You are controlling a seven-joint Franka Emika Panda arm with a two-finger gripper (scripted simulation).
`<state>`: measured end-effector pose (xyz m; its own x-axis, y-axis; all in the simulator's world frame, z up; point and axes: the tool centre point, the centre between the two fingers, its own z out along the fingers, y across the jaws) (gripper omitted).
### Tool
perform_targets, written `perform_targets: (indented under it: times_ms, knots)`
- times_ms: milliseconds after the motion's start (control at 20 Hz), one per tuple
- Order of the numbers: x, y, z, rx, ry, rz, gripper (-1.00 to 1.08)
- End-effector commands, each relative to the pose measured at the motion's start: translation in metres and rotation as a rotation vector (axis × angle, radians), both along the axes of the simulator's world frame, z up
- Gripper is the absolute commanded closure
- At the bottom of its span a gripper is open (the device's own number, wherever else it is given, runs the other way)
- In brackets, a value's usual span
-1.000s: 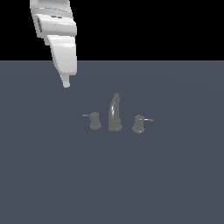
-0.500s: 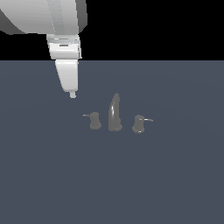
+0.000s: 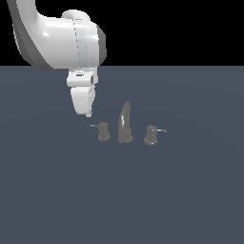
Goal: Turn on the faucet by rotating a designated handle.
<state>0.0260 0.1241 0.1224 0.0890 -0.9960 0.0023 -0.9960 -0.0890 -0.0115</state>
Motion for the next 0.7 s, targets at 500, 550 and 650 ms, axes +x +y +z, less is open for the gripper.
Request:
perform_targets:
  times_ms: [500, 550, 650]
  knots:
    - [0.042, -0.022, -0.053, 0.000, 0.010, -0.206, 1.08]
    - [0.043, -0.023, -0.055, 0.000, 0.010, -0.214, 1.08]
    - [0.046, -0.024, -0.057, 0.001, 0.011, -0.226, 1.08]
